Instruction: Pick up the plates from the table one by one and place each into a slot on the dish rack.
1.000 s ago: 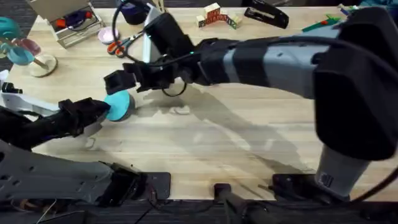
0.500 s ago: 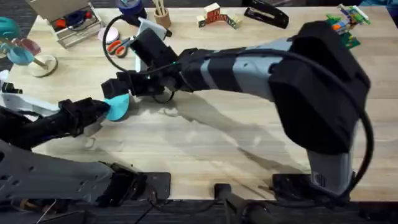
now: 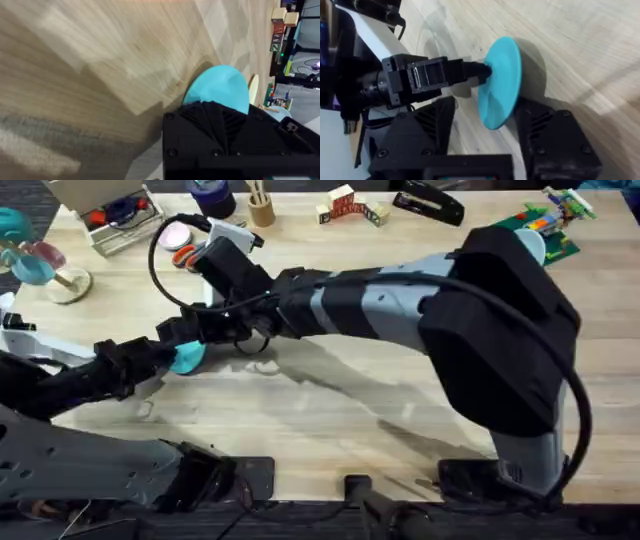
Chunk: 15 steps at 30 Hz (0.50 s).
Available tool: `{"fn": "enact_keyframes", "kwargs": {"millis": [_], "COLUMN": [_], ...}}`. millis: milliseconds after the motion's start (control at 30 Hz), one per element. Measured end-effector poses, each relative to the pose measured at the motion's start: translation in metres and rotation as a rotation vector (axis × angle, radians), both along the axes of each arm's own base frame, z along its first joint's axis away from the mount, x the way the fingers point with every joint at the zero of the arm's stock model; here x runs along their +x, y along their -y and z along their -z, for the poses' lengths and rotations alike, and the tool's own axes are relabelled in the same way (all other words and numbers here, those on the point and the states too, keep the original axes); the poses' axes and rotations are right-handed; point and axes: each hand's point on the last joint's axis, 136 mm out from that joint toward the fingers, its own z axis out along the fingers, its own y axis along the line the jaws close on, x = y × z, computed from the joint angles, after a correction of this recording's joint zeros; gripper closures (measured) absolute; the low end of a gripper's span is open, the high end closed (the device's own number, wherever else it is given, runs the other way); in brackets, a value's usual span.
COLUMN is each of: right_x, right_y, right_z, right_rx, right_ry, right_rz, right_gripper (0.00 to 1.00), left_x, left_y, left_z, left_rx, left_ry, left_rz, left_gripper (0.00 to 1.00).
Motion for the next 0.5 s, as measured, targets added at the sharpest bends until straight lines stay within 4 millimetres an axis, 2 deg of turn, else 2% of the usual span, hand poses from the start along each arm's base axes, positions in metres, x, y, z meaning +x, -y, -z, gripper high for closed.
{"fn": "enact_keyframes", "kwargs": {"millis": [133, 233, 300, 400, 500], "right_x": [-0.001, -0.002, -0.001, -0.002, -0.003], "right_y": [-0.001, -0.001, -0.001, 0.000, 0.000], "right_z": [0.000, 0.001, 0.005, 0.019, 0.027], "right_rx": [-0.002, -0.006, -0.012, -0.033, -0.037], "right_ry": [-0.003, 0.000, -0.001, -0.026, -0.047], "right_rz": [0.003, 0.006, 0.009, 0.017, 0.016], "right_gripper": [0.399, 0.529, 0.667, 0.938, 0.969], "left_x": [0.000, 0.000, 0.001, 0.002, 0.003], "left_y": [0.000, -0.001, -0.002, -0.006, -0.008], "left_z": [0.000, 0.000, -0.001, -0.001, -0.001], "left_rx": [0.001, 0.002, 0.007, 0.024, 0.031], "left_ry": [0.001, 0.001, 0.004, 0.007, 0.011], "left_rz": [-0.001, -0.001, -0.001, 0.000, -0.002], "left_gripper": [0.962, 0.962, 0.961, 0.960, 0.961]}}
